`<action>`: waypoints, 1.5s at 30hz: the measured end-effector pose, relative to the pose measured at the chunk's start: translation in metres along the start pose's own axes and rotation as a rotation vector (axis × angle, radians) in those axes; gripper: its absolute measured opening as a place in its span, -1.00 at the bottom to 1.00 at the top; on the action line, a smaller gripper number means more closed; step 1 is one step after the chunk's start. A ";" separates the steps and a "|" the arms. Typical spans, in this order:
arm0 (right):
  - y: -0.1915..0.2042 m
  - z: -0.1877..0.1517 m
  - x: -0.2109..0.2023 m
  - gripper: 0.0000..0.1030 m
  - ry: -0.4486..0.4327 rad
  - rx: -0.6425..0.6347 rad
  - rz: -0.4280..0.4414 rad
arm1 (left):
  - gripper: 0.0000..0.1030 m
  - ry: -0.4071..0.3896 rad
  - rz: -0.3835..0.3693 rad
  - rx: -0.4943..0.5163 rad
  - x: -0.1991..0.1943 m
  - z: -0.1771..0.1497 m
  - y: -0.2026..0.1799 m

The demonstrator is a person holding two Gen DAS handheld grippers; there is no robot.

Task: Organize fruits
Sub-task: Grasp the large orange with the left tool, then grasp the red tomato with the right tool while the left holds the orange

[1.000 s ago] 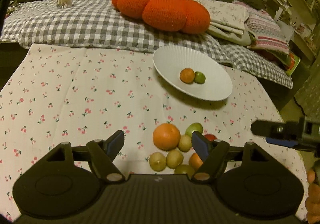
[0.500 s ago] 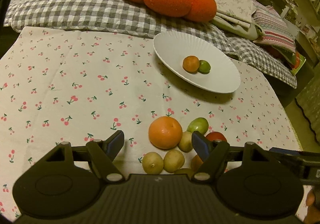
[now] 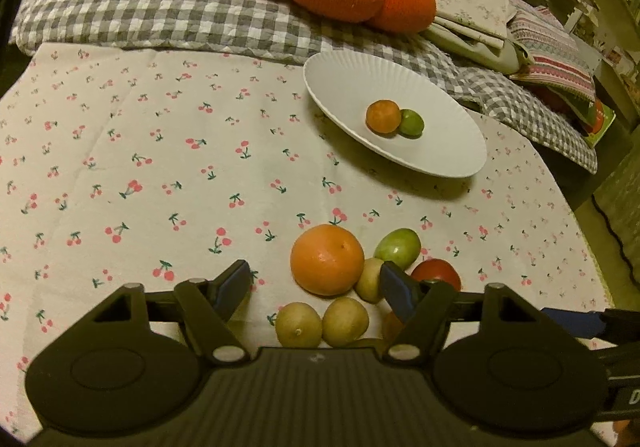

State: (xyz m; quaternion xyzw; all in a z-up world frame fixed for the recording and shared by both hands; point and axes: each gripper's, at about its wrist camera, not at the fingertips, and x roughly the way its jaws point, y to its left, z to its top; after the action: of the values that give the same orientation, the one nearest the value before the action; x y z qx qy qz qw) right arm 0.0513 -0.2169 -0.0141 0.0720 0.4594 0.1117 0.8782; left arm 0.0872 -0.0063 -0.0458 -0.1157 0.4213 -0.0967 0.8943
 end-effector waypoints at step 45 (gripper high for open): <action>0.007 0.015 0.052 -0.33 -0.040 0.151 0.037 | -0.26 -0.046 0.079 -0.136 -0.036 0.011 0.025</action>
State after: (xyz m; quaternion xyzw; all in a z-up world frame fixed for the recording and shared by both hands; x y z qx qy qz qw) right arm 0.0915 -0.1971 -0.0456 0.1489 0.4475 0.0912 0.8771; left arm 0.0750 0.0283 -0.0197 -0.1617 0.4104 -0.0297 0.8970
